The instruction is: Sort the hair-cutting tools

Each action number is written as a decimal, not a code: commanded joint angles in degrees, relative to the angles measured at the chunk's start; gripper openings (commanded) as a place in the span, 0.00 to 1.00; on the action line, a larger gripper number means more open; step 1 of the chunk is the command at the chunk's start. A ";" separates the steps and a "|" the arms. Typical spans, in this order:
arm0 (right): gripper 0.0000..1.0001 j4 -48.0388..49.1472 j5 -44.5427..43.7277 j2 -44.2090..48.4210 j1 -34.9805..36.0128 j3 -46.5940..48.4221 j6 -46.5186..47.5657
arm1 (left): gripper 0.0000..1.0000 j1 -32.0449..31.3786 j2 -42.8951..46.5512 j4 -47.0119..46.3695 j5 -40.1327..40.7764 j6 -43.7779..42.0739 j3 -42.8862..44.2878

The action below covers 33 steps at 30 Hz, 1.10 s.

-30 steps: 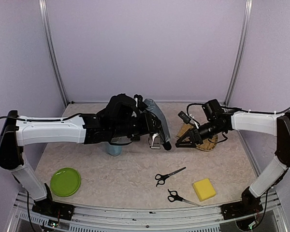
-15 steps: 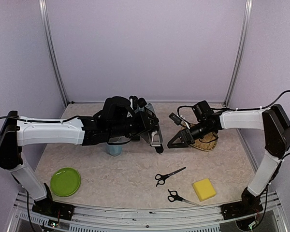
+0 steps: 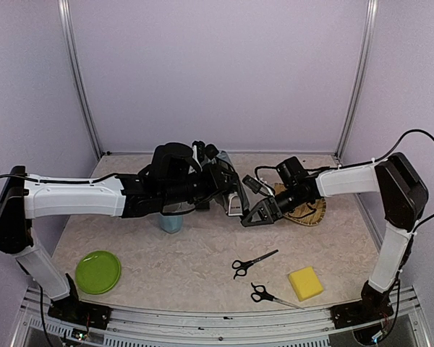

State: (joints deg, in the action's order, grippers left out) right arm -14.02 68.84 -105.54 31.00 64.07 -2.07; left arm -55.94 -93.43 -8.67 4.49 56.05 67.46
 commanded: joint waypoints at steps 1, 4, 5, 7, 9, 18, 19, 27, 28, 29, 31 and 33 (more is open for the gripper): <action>0.24 4.94 3.42 2.61 0.37 -2.03 -1.40 | 0.00 0.40 2.60 -3.72 0.21 0.09 -0.48; 0.02 4.94 3.69 3.28 0.37 -3.25 -1.21 | 0.00 0.48 1.95 -2.05 2.34 0.12 -0.01; 0.00 4.73 3.26 3.76 0.37 -3.81 -0.86 | 0.00 0.48 1.59 -1.14 3.57 0.33 0.24; 0.00 4.31 2.21 5.13 0.37 -4.95 0.25 | 0.00 0.48 0.91 -0.91 6.08 0.92 0.28; 0.00 3.72 1.74 6.47 0.37 -6.08 1.22 | 0.00 0.56 -0.02 -1.16 8.68 1.86 0.16; 0.00 2.80 1.14 8.42 0.49 -7.80 2.22 | 0.00 1.78 -4.57 -6.35 11.35 9.96 -1.27; 0.00 2.71 1.01 8.42 0.54 -7.83 2.31 | 0.00 1.92 -4.81 -6.25 11.86 10.58 -1.20; 0.00 2.01 -0.56 8.42 0.98 -8.22 3.38 | 0.00 3.80 -4.07 -10.84 12.11 14.83 -4.42; 0.00 2.05 -0.70 8.42 1.06 -8.20 3.38 | 0.00 3.99 -4.01 -12.03 11.44 15.42 -5.23; 0.00 2.02 -0.72 8.42 1.09 -8.06 3.38 | 0.00 4.22 -3.84 -13.73 10.87 15.75 -6.00; 0.00 1.94 -0.69 8.42 1.16 -7.98 3.38 | 0.00 4.44 -3.53 -15.45 10.86 16.80 -7.25; 0.00 1.86 -0.81 8.54 1.16 -7.88 3.38 | 0.00 4.73 -3.60 -16.68 9.80 17.14 -7.56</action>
State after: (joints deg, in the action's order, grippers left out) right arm -10.35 67.05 -98.28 31.33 57.01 0.34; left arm -53.69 -98.80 -16.60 11.70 70.76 60.42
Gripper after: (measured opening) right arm 0.007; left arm 0.386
